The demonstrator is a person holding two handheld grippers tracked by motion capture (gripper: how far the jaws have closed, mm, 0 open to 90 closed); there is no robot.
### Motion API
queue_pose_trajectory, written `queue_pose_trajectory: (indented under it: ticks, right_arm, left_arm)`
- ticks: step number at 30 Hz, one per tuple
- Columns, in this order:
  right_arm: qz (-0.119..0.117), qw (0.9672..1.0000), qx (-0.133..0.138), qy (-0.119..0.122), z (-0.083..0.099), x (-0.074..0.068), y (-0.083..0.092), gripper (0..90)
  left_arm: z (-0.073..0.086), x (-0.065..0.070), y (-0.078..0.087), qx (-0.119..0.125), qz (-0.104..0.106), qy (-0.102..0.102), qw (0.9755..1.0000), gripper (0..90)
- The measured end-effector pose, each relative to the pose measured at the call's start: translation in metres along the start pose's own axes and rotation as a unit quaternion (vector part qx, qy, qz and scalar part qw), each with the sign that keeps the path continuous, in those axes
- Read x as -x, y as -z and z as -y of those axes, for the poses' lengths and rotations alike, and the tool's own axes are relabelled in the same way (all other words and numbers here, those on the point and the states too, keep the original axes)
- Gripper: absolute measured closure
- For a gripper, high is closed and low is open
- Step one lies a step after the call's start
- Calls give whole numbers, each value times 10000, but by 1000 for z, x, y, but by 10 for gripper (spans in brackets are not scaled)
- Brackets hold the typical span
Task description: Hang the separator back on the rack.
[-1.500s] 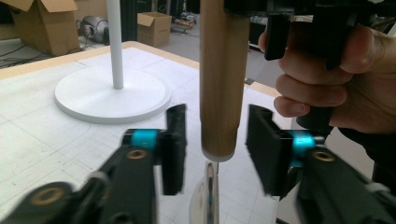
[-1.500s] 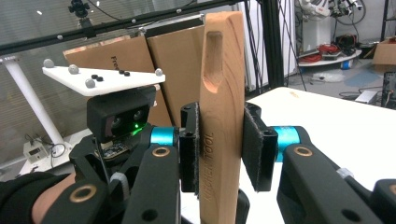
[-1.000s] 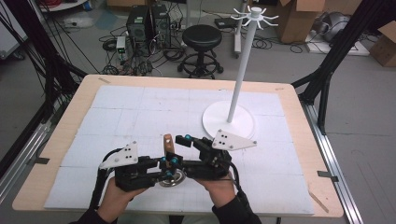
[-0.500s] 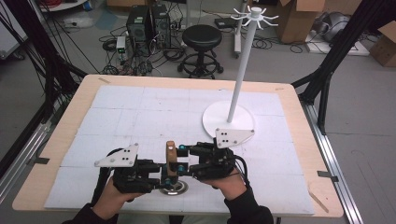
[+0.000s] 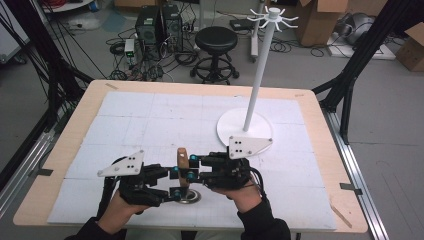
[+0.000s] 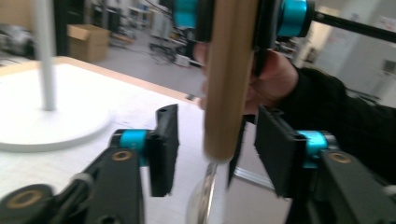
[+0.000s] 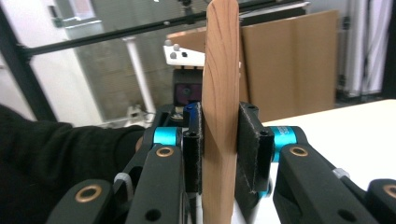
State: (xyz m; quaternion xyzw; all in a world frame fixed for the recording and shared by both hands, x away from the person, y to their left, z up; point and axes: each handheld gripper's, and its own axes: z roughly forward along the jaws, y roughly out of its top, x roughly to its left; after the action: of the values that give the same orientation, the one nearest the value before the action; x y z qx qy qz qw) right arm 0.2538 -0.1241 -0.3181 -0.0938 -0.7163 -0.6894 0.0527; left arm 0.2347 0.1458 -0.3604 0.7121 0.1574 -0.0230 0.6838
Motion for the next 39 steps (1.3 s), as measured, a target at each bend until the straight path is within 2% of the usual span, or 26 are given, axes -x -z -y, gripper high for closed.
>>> queue_pose_trajectory:
  ticks: [4, 7, 9, 13, 15, 16, 22, 25, 26, 27, 28, 31, 39]
  right_arm:
    - [329, 9994, 73, -15, -3, 4, 4, 730]
    - [541, 9985, 110, -53, -4, 8, 9, 730]
    - [668, 9976, 176, -77, -7, 11, 14, 730]
    - [953, 9951, 262, -94, -19, 21, 24, 730]
    - [1104, 9934, 308, -60, -27, 28, 30, 730]
    - [1181, 9925, 318, -76, -32, 31, 34, 730]
    - [1593, 9861, 463, -50, -62, 54, 53, 730]
    - [1753, 9835, 452, -55, -77, 67, 60, 729]
    - [1811, 9825, 425, -46, -83, 71, 62, 730]
    - [1874, 9814, 411, -19, -89, 75, 64, 729]
    - [1914, 9807, 411, 13, -95, 77, 66, 729]
    - [2018, 9782, 485, 69, -113, 84, 72, 729]
    - [2372, 9694, 629, 84, -151, 102, 94, 729]
  left_arm:
    - [-1, -9, 15, 151, -368, -44, 9992, 403]
    - [1, -20, 28, 246, -716, -61, 9971, 357]
    - [4, -29, 37, 334, -963, 62, 9948, 328]
    - [8, -41, 49, 306, -1340, 137, 9904, 262]
    - [9, -44, 53, 292, -1602, 202, 9864, 177]
    - [10, -46, 55, 312, -1658, 235, 9854, 153]
    - [16, -56, 66, 417, -1757, 350, 9829, 180]
    - [18, -57, 69, 410, -1850, 238, 9816, 180]
    - [18, -58, 70, 424, -1874, 266, 9810, 178]
    - [17, -58, 71, 398, -1926, 322, 9799, 168]
    - [17, -58, 72, 397, -2032, 349, 9777, 151]
    - [15, -59, 76, 506, -2153, 338, 9746, 144]
    - [14, -58, 82, 393, -2286, 144, 9726, 147]
